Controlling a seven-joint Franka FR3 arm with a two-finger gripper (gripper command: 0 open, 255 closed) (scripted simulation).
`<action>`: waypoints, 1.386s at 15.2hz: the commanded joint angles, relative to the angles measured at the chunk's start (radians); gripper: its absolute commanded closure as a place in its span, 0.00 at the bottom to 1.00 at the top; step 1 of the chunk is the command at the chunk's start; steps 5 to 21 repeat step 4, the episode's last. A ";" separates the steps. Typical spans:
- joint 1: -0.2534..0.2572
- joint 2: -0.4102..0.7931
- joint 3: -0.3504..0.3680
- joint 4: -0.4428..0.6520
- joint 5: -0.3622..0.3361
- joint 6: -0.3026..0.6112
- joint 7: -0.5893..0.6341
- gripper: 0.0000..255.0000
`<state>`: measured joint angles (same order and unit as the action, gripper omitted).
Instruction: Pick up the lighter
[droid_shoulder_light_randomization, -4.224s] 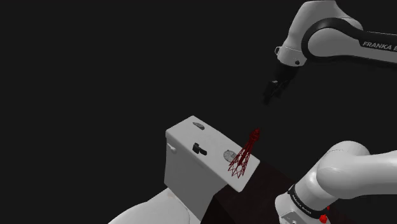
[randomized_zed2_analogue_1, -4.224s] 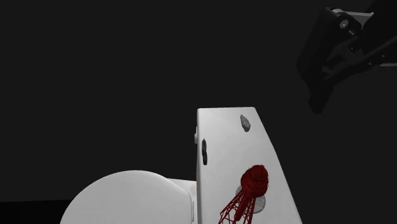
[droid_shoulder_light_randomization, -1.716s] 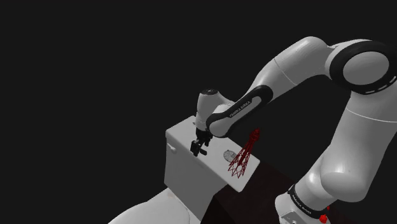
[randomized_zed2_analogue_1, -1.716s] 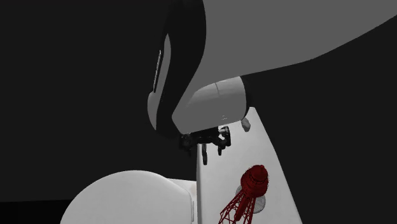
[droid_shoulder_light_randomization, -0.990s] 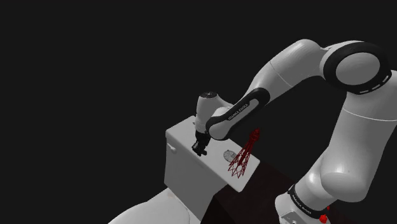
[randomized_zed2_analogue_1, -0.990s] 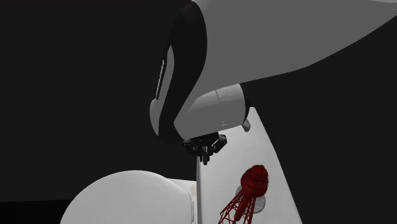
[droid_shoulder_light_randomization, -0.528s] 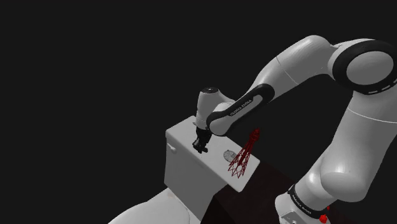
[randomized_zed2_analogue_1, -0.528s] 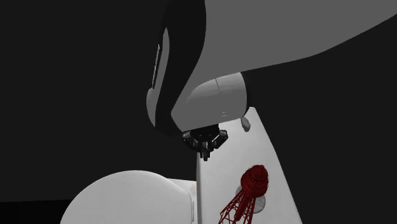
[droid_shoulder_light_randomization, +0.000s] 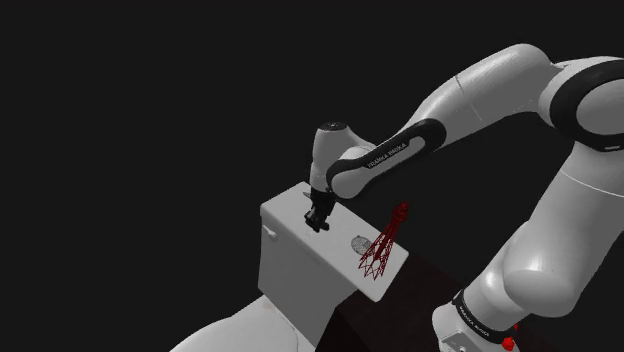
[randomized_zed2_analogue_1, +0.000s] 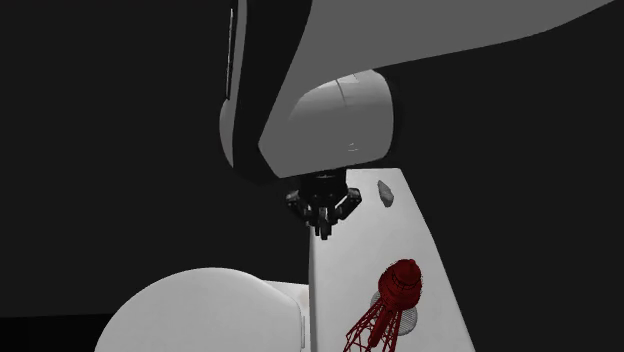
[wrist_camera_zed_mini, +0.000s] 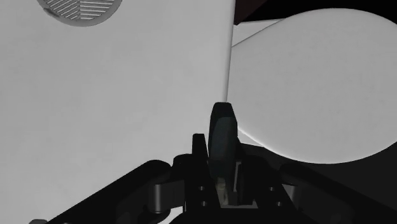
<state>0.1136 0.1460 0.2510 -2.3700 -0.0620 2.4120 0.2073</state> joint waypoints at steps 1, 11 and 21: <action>-0.001 -0.026 0.004 0.000 0.011 -0.026 -0.006 1.00; -0.001 -0.040 0.005 0.003 0.017 -0.041 -0.010 1.00; -0.001 -0.040 0.005 0.003 0.017 -0.041 -0.010 1.00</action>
